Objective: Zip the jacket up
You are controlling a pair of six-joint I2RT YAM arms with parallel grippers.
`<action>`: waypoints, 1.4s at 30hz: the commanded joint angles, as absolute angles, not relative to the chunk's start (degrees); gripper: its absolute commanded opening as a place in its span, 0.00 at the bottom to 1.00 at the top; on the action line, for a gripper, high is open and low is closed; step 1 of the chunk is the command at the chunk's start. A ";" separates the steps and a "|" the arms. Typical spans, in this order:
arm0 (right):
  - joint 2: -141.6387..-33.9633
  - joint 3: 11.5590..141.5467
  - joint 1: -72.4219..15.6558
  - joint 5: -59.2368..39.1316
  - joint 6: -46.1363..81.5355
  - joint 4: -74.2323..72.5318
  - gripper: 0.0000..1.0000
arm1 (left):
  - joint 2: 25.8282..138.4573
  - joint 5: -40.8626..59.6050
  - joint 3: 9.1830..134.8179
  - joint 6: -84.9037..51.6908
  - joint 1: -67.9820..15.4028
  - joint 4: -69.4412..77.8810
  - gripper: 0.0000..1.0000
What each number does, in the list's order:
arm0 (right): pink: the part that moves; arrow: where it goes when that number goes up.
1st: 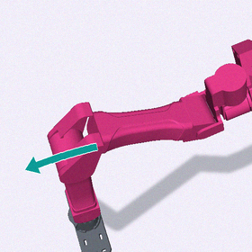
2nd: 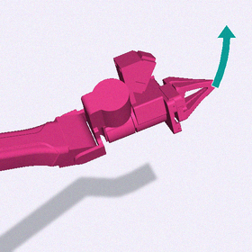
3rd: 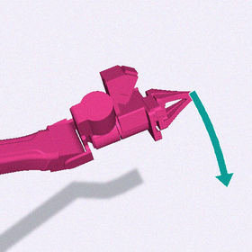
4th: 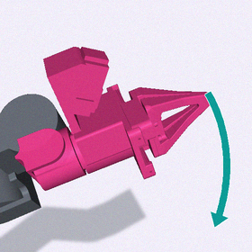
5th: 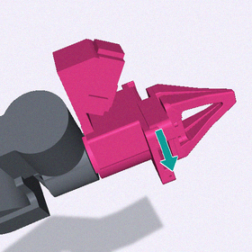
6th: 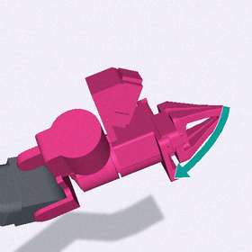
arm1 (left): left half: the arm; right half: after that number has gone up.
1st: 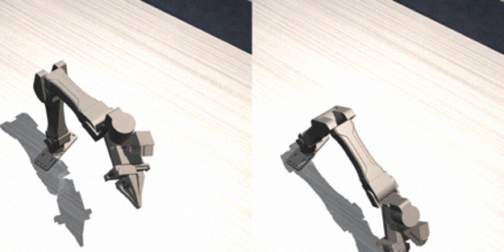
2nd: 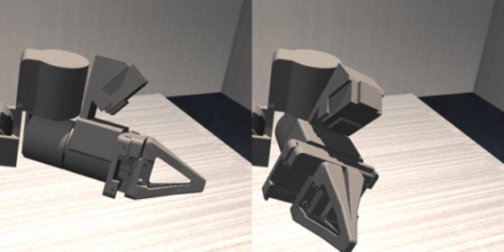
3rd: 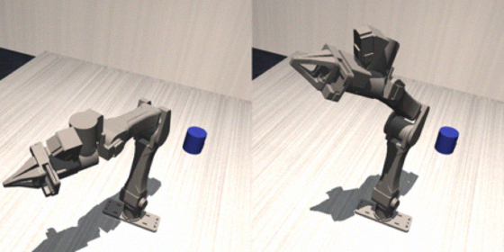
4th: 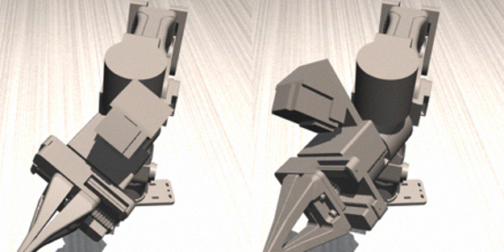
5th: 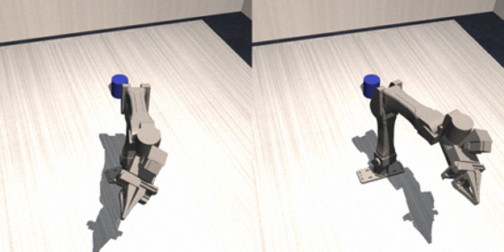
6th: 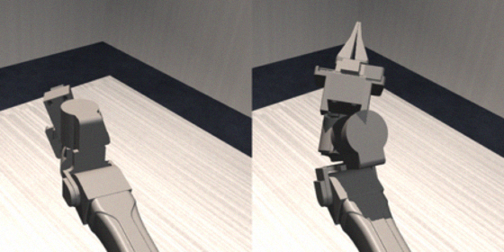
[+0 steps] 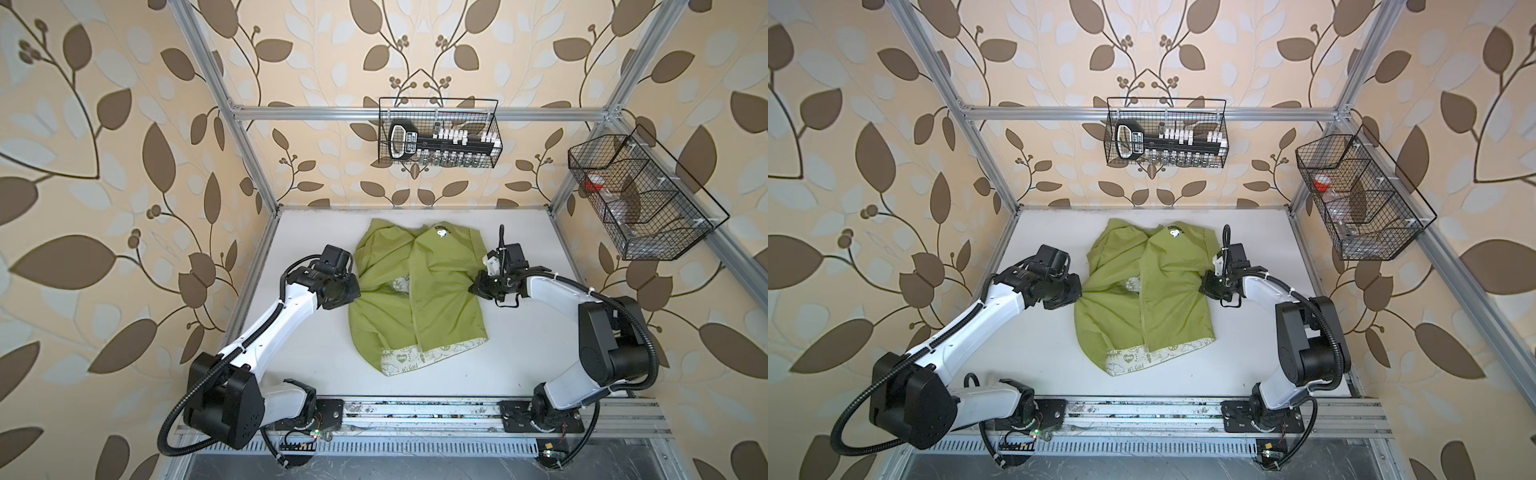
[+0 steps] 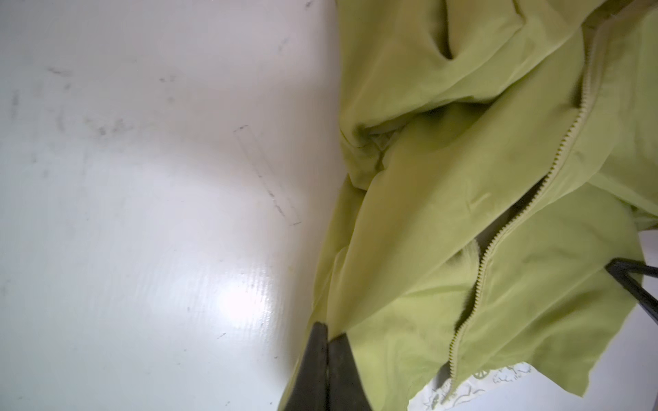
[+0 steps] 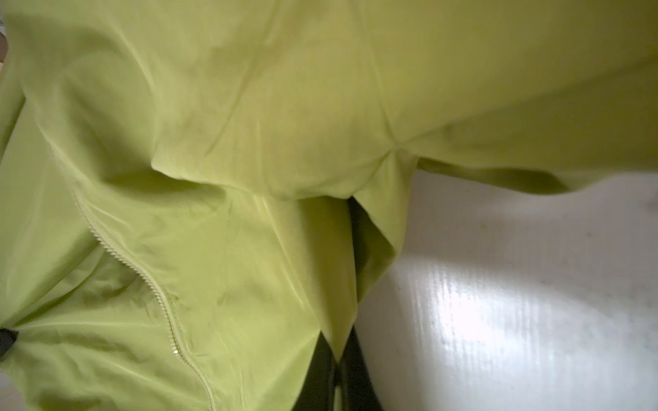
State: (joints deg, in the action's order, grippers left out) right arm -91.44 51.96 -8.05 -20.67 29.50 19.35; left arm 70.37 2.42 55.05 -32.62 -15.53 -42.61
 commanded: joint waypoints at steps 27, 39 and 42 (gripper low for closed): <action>-69.23 45.49 -9.10 -11.23 28.57 28.67 0.62 | 58.65 6.41 51.85 -38.89 -14.47 -49.66 0.68; -74.78 47.83 -39.90 -3.39 36.45 23.67 0.53 | 66.37 -1.41 47.31 -47.32 -27.77 -37.54 0.74; -79.58 49.58 -45.20 -1.67 38.41 21.68 0.48 | 71.73 -2.72 52.00 -44.31 -27.38 -37.96 0.75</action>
